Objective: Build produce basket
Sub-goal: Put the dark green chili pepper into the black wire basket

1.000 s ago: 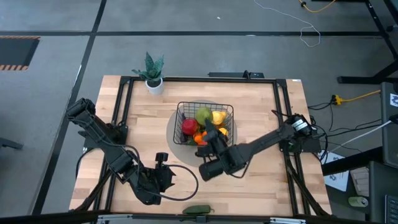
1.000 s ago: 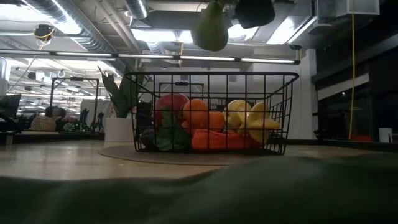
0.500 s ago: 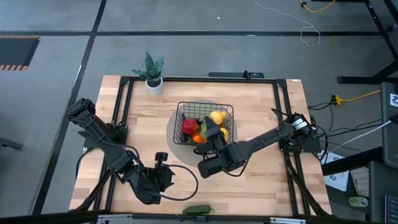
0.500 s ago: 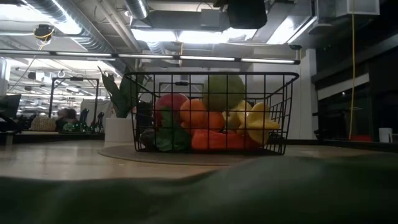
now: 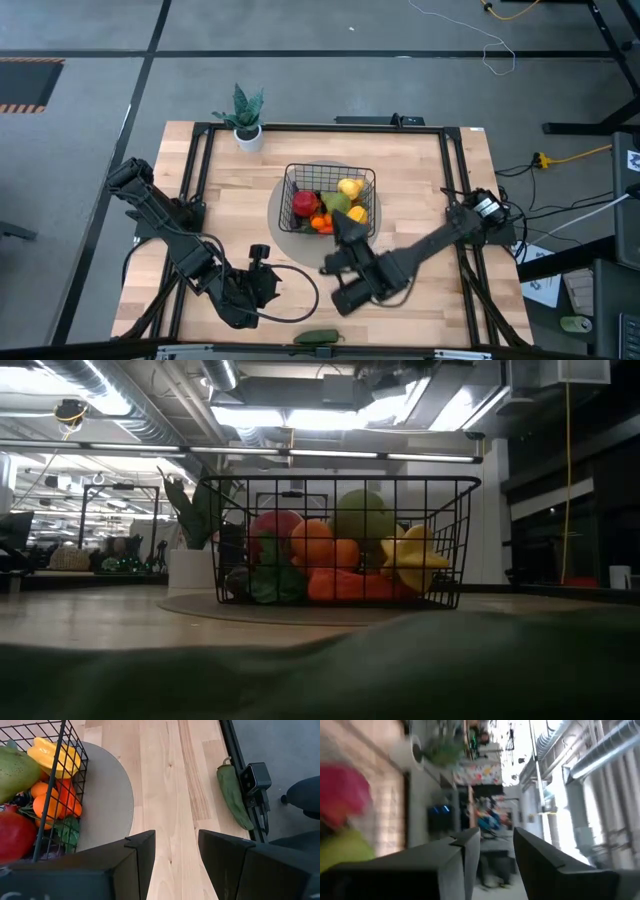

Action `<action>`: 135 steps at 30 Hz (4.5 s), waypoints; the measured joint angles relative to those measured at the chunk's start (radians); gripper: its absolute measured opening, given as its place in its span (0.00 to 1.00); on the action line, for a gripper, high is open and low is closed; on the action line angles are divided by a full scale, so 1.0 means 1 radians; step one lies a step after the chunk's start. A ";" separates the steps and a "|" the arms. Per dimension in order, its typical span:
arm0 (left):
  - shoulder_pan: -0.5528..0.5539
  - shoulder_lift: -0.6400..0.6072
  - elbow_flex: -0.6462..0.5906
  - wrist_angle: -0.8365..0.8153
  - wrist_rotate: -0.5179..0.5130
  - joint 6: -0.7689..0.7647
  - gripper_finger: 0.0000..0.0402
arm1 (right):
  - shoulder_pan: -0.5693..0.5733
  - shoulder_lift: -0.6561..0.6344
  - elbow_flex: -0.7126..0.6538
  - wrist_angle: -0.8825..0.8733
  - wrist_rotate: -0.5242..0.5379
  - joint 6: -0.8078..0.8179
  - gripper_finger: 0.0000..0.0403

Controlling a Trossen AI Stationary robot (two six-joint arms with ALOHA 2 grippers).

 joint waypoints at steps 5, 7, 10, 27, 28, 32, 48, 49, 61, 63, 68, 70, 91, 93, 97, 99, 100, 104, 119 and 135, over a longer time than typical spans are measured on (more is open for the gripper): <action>0.000 0.000 0.000 0.000 0.000 -0.001 0.34 | 0.123 0.000 0.000 0.000 -0.055 0.317 0.31; 0.000 0.000 0.000 0.000 0.000 -0.002 0.34 | 0.173 0.000 0.000 0.000 -0.130 0.449 0.31; 0.000 0.000 0.000 0.000 0.000 -0.008 0.34 | 0.236 -0.001 0.000 0.000 -0.305 0.675 0.31; 0.000 0.000 0.000 0.010 -0.036 -0.010 0.34 | 0.350 0.141 0.000 0.277 -1.037 1.296 0.31; 0.000 0.000 0.000 0.010 -0.036 -0.010 0.34 | 0.350 0.156 0.000 0.307 -1.051 1.292 0.31; 0.001 0.000 0.000 0.011 -0.036 -0.010 0.34 | 0.350 0.216 0.000 0.368 -1.079 1.286 0.31; 0.000 0.000 0.000 0.012 -0.037 -0.008 0.34 | 0.323 0.286 0.000 0.257 -1.022 1.251 0.31; 0.000 0.000 0.000 0.011 -0.037 -0.008 0.34 | 0.321 0.286 0.000 0.254 -1.026 1.250 0.31; 0.000 0.000 0.000 0.012 -0.055 -0.007 0.34 | 0.317 0.286 -0.012 0.273 -1.049 1.206 0.31; 0.000 0.000 0.000 0.012 -0.055 -0.007 0.34 | 0.316 0.286 -0.013 0.273 -1.049 1.206 0.31; 0.000 0.000 0.000 0.012 -0.055 -0.007 0.34 | 0.307 0.313 -0.013 0.296 -1.049 1.202 0.31; 0.000 0.000 0.000 0.012 -0.055 -0.007 0.34 | 0.302 0.327 -0.013 0.305 -1.048 1.202 0.31; 0.000 0.000 0.000 0.012 -0.055 -0.007 0.34 | 0.291 0.333 -0.012 0.314 -1.041 1.178 0.17; 0.000 0.000 0.000 0.012 -0.055 -0.007 0.34 | 0.291 0.333 -0.013 0.314 -1.041 1.178 0.08; 0.000 0.000 0.000 0.012 -0.055 -0.007 0.34 | 0.291 0.333 -0.013 0.313 -1.004 1.179 0.02; 0.000 0.000 0.000 0.012 -0.055 -0.007 0.34 | 0.291 0.333 -0.013 0.314 -0.971 1.178 0.01; 0.000 0.000 0.000 0.012 -0.055 -0.007 0.34 | 0.291 0.333 -0.012 0.313 -0.959 1.173 0.01; 0.000 0.000 0.000 0.012 -0.055 -0.007 0.34 | 0.291 0.333 -0.003 0.287 -0.872 1.149 0.01; 0.000 0.000 0.000 0.012 -0.055 -0.007 0.34 | 0.273 0.334 0.245 -0.280 -0.569 1.237 0.00; 0.001 0.000 0.000 0.011 -0.056 -0.006 0.34 | 0.265 0.306 0.336 -0.712 -0.517 1.521 0.00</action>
